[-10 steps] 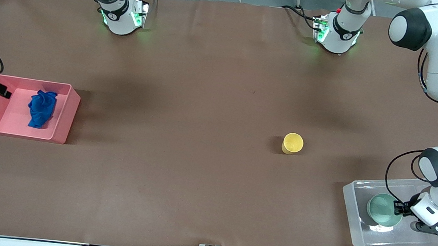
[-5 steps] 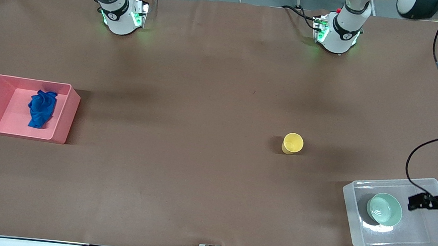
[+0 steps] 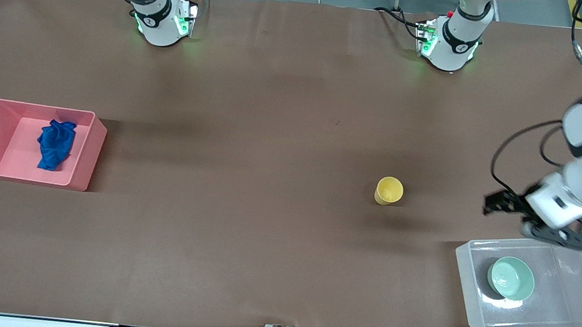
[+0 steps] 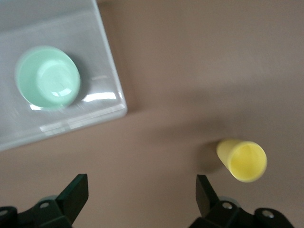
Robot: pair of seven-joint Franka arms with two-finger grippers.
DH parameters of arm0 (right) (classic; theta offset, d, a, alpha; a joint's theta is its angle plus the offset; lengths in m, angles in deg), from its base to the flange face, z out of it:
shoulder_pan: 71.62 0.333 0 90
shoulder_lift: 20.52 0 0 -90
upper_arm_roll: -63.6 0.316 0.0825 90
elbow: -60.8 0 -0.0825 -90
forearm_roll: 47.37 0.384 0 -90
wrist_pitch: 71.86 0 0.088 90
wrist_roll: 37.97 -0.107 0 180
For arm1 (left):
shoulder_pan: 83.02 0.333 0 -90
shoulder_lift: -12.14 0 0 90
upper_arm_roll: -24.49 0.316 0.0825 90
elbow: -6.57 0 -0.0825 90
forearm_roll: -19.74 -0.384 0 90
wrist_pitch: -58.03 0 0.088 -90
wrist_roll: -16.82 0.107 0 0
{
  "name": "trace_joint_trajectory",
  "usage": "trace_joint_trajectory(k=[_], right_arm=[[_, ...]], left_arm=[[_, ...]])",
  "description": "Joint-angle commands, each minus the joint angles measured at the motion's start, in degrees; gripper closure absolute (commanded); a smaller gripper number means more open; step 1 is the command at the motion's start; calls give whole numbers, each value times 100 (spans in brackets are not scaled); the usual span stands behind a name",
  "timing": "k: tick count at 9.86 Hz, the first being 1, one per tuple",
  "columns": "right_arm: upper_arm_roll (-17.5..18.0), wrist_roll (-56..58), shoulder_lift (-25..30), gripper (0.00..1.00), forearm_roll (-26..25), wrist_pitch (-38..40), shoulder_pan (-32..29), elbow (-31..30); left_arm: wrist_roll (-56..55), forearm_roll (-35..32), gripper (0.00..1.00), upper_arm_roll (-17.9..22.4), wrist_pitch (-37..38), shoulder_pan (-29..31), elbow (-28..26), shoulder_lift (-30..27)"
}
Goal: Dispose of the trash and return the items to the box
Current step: 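Open the left gripper and move it to the yellow cup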
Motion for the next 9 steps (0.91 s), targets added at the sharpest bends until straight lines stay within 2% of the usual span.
trace_joint_trajectory(k=[1,3,4,6,9], right_arm=[[67,-7,150,0,-76,-63,-35,-108],[75,-16,150,0,-67,-255,-44,-108],[75,-33,150,0,-67,-230,-27,-108],[58,-33,150,0,125,-203,-9,-99],[58,-33,150,0,127,-203,0,-99]], left_arm=[[-449,-8,1,-436,-387,44,-1176,-416],[-669,-8,1,-656,-1167,36,-1809,-373],[-923,-16,1,-718,-1537,-51,-1925,-164],[-1353,-322,1,-719,-2031,-289,-1944,328],[-2057,-824,2,-719,-2577,-544,-1926,874]])
